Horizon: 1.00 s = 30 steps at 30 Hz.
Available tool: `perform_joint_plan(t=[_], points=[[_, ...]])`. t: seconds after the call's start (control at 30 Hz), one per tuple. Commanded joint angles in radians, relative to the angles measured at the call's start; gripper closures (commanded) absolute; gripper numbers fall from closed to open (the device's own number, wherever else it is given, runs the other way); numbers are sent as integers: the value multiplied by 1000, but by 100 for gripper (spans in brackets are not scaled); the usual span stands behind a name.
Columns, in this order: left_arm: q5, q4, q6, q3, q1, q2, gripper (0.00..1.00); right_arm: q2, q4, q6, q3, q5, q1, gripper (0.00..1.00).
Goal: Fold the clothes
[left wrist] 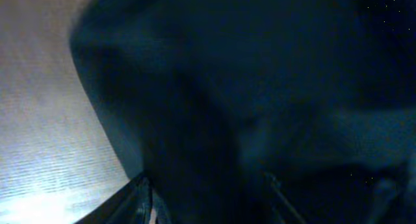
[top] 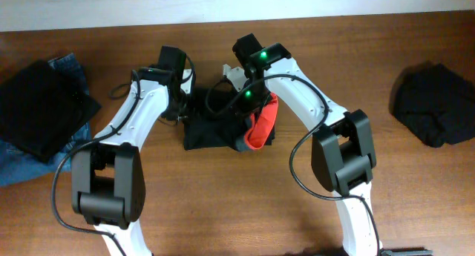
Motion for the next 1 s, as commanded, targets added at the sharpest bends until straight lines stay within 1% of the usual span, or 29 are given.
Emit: perform_joint_plan(t=[0.0, 0.1, 0.3, 0.7, 0.77, 0.8, 0.87, 0.97], points=[[21, -45, -5, -16, -5, 43, 46, 23, 11, 119, -7, 231, -33, 55], [-17, -75, -5, -66, -4, 58, 46, 25, 8, 169, -7, 270, -84, 55], [-112, -66, -5, -144, -4, 58, 46, 25, -7, 168, -7, 264, -140, 54], [-113, -27, -5, -144, -4, 58, 46, 24, -28, 164, -7, 257, -135, 54], [-113, -25, -4, -135, -4, 58, 45, 19, -41, 164, -7, 257, -135, 54], [-113, -25, -2, -127, -4, 58, 43, 14, -46, 163, -7, 257, -135, 54], [-113, -27, -1, -104, -4, 53, 41, -2, -57, 153, -6, 253, -134, 53], [-113, -27, -1, -60, -4, 32, 39, -35, -77, 153, 2, 253, -134, 50]])
